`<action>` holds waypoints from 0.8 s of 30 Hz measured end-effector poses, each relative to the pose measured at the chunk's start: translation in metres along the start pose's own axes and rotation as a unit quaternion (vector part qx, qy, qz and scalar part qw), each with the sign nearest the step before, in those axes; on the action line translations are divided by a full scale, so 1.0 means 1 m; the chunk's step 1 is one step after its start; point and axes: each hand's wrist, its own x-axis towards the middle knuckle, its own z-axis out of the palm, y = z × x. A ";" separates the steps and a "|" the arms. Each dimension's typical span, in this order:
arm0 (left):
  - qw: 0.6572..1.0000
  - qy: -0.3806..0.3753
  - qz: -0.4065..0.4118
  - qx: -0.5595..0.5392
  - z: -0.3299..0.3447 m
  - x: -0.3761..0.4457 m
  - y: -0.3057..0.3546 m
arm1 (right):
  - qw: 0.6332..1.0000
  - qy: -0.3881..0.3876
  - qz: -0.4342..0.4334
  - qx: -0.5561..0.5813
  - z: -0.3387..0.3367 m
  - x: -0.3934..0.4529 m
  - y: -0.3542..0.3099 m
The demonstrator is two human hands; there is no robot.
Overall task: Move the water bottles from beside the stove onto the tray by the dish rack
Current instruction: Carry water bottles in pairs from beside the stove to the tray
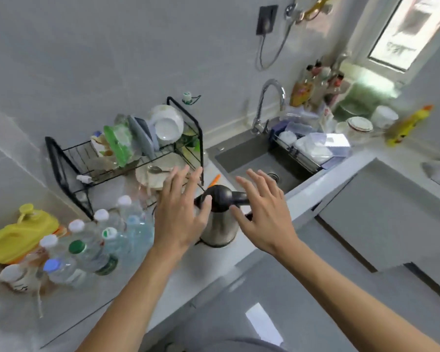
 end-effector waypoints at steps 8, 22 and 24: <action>0.988 -0.108 0.111 -0.015 0.117 0.017 0.217 | 0.987 0.025 0.159 -0.020 -0.098 -0.100 0.192; 0.901 -0.238 0.355 -0.079 0.308 0.014 0.555 | 0.876 0.136 0.460 -0.057 -0.240 -0.280 0.444; 0.882 -0.255 0.386 -0.090 0.339 0.013 0.603 | 0.855 0.142 0.495 -0.064 -0.256 -0.300 0.479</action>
